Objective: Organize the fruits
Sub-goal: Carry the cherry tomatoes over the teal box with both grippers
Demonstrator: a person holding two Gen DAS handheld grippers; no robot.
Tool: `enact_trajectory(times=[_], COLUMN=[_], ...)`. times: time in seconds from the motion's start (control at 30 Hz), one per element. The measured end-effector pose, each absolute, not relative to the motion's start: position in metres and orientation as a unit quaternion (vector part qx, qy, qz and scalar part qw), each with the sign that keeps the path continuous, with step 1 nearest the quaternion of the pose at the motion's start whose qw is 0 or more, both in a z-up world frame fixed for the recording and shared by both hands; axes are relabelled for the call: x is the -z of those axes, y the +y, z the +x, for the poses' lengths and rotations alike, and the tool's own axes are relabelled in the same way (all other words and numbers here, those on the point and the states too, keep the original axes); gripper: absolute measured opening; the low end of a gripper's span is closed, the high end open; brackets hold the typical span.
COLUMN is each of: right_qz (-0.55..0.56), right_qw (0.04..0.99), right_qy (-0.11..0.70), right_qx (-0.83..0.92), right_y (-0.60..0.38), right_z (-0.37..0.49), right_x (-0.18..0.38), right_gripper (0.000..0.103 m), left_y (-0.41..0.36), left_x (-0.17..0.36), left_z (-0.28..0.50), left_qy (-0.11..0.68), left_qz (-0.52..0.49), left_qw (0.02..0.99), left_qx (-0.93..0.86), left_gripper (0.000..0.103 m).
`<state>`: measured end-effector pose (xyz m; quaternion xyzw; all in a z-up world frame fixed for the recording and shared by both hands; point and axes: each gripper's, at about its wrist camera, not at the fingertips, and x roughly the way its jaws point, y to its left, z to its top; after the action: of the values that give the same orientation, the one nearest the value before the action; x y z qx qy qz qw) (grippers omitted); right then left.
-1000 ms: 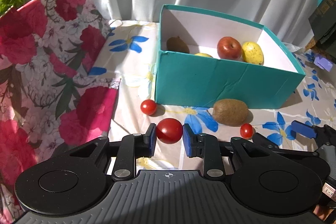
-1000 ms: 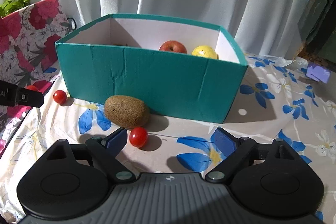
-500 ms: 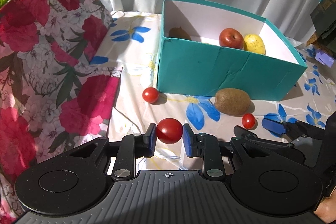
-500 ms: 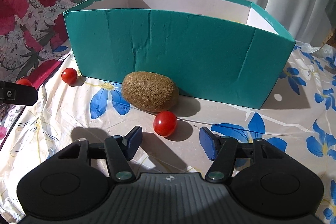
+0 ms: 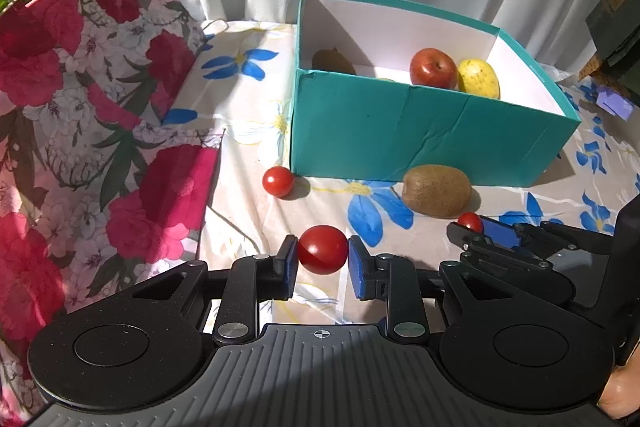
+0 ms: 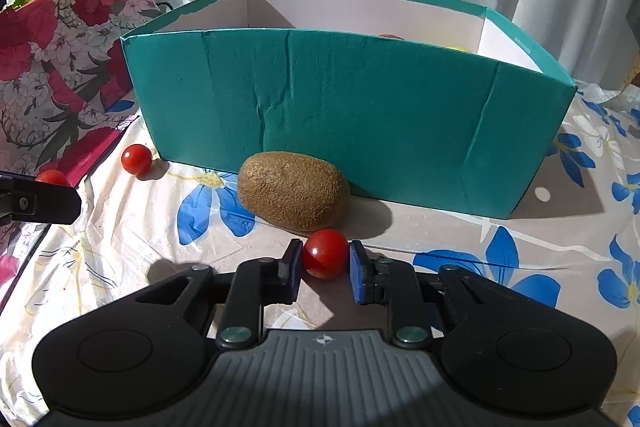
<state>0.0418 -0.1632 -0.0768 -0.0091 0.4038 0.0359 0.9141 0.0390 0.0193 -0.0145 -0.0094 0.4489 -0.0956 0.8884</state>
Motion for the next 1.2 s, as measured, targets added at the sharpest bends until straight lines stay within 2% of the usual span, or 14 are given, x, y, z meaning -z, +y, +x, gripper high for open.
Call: enact_trajectory(times=[0.63, 1.2], right_qz=[0.015, 0.025], right_qw=[0.951, 0.964], right_qy=[0.308, 0.259], right_qx=[0.014, 0.062], right_y=[-0.198, -0.214], right_z=[-0.008, -0.035], right_x=[-0.011, -0.037], right_gripper=[0.024, 0.024], left_y=[-0.019, -0.044], left_x=[-0.025, -0.039], left_z=[0.047, 0.063], left_qy=[0.406, 0.39], left_qz=[0.025, 0.05], left_qw=[0.906, 0.91], left_qx=[0.113, 0.133], left_gripper=[0.03, 0.03])
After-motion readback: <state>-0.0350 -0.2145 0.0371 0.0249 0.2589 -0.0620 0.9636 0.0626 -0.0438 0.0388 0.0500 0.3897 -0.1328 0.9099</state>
